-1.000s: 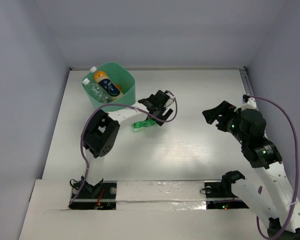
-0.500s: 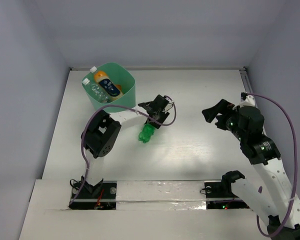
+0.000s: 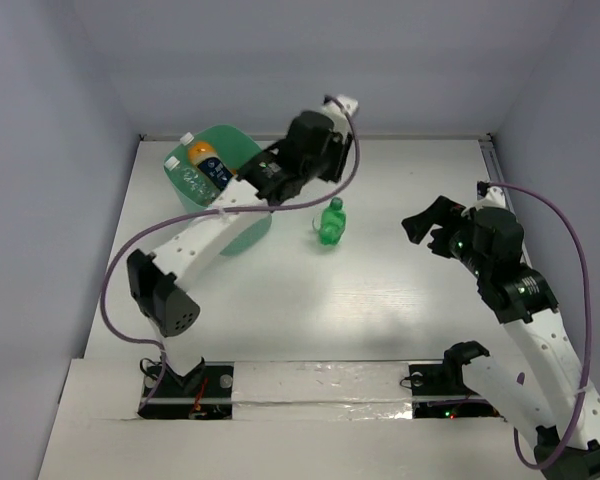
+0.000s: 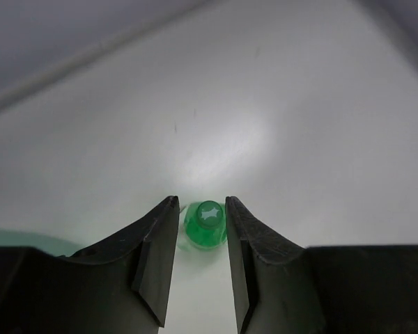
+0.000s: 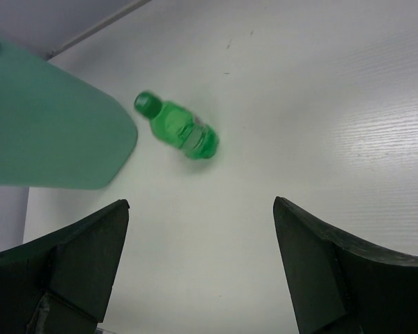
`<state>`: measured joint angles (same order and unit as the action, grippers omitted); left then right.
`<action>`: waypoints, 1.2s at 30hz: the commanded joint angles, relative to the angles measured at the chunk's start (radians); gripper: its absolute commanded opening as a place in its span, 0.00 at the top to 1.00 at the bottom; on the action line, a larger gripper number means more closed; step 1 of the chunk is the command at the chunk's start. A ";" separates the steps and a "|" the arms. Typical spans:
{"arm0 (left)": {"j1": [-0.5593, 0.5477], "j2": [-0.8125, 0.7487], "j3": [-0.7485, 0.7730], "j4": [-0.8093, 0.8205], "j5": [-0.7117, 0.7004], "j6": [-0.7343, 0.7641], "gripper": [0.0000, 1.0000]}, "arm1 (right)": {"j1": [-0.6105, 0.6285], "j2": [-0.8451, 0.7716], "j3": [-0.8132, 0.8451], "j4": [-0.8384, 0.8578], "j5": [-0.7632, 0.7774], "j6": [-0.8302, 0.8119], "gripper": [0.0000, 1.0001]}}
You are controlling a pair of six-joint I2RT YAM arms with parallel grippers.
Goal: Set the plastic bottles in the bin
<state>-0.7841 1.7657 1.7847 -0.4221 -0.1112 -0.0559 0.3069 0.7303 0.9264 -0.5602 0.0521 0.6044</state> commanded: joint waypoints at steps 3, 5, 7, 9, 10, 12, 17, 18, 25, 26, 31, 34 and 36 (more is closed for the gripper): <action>0.072 -0.104 0.324 -0.079 -0.093 -0.094 0.70 | -0.006 0.003 0.026 0.045 -0.017 -0.031 0.11; 0.155 -0.120 0.346 -0.063 -0.100 -0.128 0.70 | -0.006 0.004 0.026 0.043 -0.018 -0.035 0.11; 0.224 -0.144 0.349 -0.055 -0.035 -0.160 0.72 | -0.006 0.003 0.026 0.036 -0.017 -0.045 0.11; 0.269 -0.147 0.354 -0.072 0.057 -0.182 0.71 | -0.006 0.001 0.022 0.033 -0.009 -0.054 0.11; 0.269 -0.143 0.348 -0.090 0.064 -0.185 0.71 | -0.006 0.007 0.020 0.039 -0.006 -0.058 0.10; 0.234 -0.156 0.252 -0.077 0.085 -0.197 0.70 | -0.006 0.093 0.066 0.039 0.015 -0.078 0.12; 0.190 -0.287 -0.002 0.063 0.093 -0.260 0.66 | -0.006 0.374 0.193 0.143 -0.113 -0.212 0.02; 0.181 -0.302 -0.051 0.066 0.097 -0.268 0.64 | -0.006 0.412 0.216 0.157 -0.167 -0.242 0.01; 0.161 -0.455 -0.149 0.028 0.056 -0.305 0.29 | 0.043 0.748 0.439 0.167 -0.236 -0.316 0.00; 0.161 -0.477 -0.157 0.026 0.053 -0.320 0.27 | 0.055 0.815 0.462 0.166 -0.227 -0.321 0.00; 0.161 -0.566 -0.176 -0.003 0.045 -0.343 0.24 | 0.078 0.961 0.587 0.155 -0.196 -0.321 0.00; 0.161 -0.617 -0.185 -0.029 0.038 -0.346 0.24 | 0.089 1.046 0.623 0.126 -0.198 -0.327 0.00; 0.161 -0.644 -0.203 -0.035 0.030 -0.351 0.23 | 0.098 1.073 0.626 0.128 -0.198 -0.327 0.00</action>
<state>-0.6163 1.1244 1.6047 -0.4507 -0.0639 -0.3874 0.3882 1.7790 1.5051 -0.4374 -0.1425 0.3019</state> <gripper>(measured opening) 0.765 0.995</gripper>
